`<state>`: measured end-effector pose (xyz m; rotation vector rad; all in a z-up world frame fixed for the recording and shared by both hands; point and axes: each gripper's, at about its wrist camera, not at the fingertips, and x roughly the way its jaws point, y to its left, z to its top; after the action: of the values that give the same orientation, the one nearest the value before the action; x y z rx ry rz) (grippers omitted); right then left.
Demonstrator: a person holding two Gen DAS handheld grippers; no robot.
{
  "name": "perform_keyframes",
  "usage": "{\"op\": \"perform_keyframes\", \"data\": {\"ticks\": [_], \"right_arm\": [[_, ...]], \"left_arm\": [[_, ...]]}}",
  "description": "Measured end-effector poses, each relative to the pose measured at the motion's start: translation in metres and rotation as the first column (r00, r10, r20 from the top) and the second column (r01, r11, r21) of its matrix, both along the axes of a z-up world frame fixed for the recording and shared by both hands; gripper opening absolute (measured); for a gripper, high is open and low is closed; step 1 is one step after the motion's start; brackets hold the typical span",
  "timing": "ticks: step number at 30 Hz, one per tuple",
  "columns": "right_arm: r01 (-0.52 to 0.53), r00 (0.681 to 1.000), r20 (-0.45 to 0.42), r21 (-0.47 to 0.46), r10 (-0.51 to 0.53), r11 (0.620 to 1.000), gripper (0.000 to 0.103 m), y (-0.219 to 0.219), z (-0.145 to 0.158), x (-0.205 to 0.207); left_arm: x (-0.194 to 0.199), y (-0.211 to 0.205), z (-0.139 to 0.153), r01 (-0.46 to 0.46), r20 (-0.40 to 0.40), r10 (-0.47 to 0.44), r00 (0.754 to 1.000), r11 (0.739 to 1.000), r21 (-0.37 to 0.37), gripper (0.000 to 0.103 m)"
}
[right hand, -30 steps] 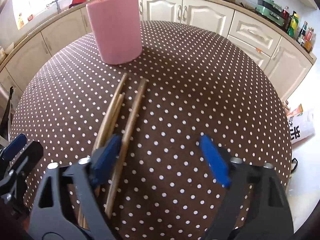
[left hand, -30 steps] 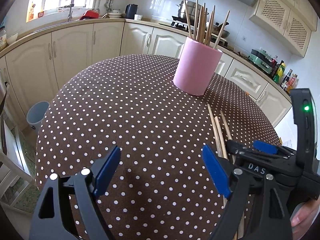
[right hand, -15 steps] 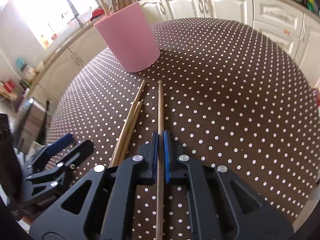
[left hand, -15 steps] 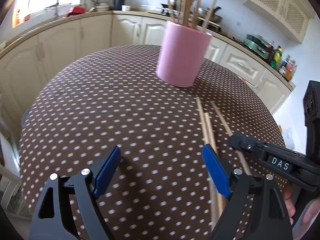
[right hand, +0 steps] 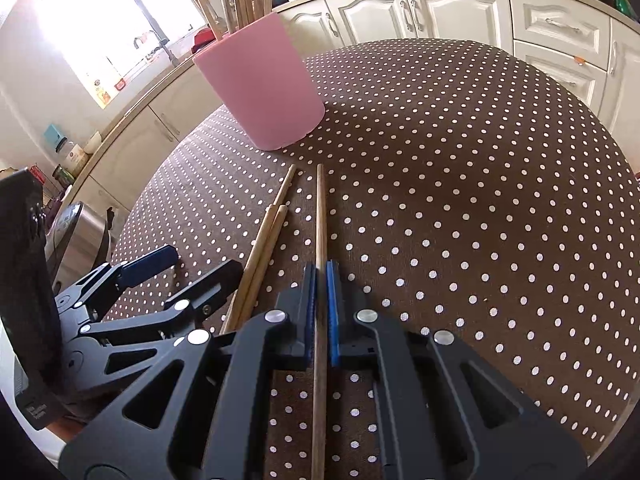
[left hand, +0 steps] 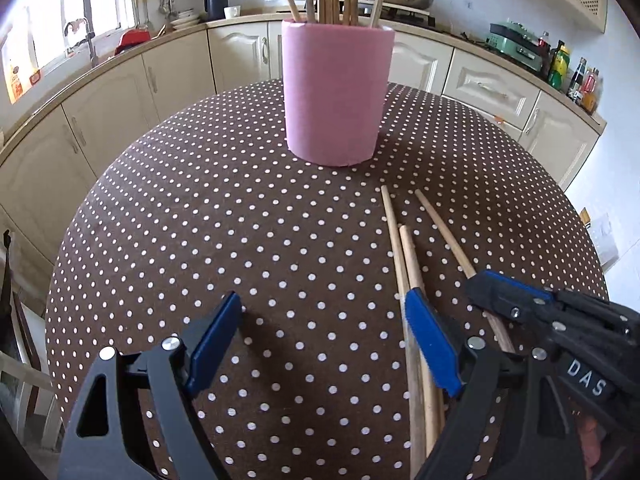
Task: Organize utensils
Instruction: 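Close the right gripper on a chopstick while the left gripper grasps another, then lift both chopsticks upright and carry them over the pink cup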
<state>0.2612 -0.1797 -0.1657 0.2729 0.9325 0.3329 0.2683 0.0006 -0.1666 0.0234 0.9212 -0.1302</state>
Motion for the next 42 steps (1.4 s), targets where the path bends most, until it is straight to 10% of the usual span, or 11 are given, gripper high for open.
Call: {"op": "perform_keyframes", "data": {"ticks": [16,22,42], "right_arm": [[-0.005,0.998,-0.058,0.131,0.013,0.991,0.006,-0.033,0.003,0.007],[-0.019,0.998,-0.061,0.115,0.026,0.993,0.006,-0.036,0.007,0.004],[0.002,1.000,0.017,0.024,-0.002,1.000,0.006,0.016,0.027,-0.017]], "left_arm": [[0.035,-0.041,0.009,-0.009,-0.029,0.014,0.999,0.988,0.153,0.081],[0.022,-0.065,0.017,0.080,-0.016,-0.079,0.997,0.989,0.120,0.008],[-0.045,-0.014,0.041,0.016,0.197,0.003,0.980,0.995,-0.096,0.006]]}}
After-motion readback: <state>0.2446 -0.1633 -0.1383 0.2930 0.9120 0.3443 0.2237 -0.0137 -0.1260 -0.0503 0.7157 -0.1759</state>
